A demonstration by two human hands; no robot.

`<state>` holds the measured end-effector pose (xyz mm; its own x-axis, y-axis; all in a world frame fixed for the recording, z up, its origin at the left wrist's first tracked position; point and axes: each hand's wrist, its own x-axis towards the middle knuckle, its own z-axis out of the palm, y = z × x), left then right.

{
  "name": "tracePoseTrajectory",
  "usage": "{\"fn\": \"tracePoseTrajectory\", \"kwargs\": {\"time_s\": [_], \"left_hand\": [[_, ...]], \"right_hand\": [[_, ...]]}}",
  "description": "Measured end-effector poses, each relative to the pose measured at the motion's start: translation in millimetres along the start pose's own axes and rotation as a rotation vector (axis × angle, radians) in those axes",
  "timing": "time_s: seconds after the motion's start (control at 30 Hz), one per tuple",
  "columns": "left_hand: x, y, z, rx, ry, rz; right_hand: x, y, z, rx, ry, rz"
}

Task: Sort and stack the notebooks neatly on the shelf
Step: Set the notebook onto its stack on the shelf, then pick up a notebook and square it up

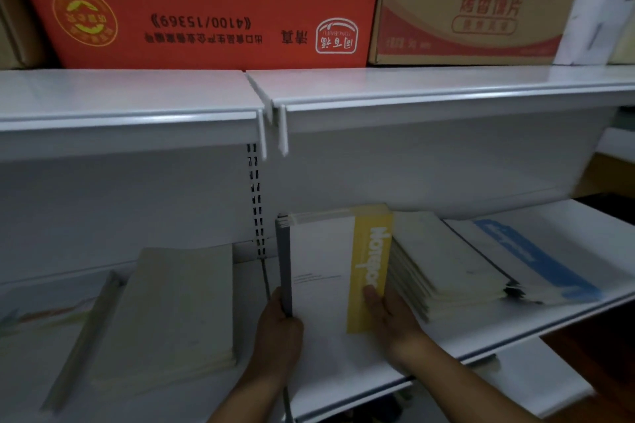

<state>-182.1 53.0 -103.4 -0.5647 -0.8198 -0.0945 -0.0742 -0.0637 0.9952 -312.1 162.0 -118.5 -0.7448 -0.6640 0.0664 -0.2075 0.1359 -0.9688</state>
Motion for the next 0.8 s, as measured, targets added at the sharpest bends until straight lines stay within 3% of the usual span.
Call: {"fn": "tracePoseTrajectory", "kwargs": {"time_s": [0.2,0.33,0.6,0.7,0.8], "left_hand": [[-18,41,3,-0.003,-0.001,-0.046],[-31,67,37,-0.165,-0.05,-0.135],[-27,94,149,-0.063,-0.354,-0.078],[-8,84,160,-0.022,-0.219,0.0],[2,63,158,0.057,-0.075,-0.183]], "right_hand": [[-4,-29,-17,-0.15,0.003,-0.068],[-3,-64,-68,-0.16,0.036,-0.1],[34,-43,-210,-0.015,0.114,0.203],[49,-28,-268,0.1,0.17,0.319],[64,1,-319,0.037,0.221,0.455]]}}
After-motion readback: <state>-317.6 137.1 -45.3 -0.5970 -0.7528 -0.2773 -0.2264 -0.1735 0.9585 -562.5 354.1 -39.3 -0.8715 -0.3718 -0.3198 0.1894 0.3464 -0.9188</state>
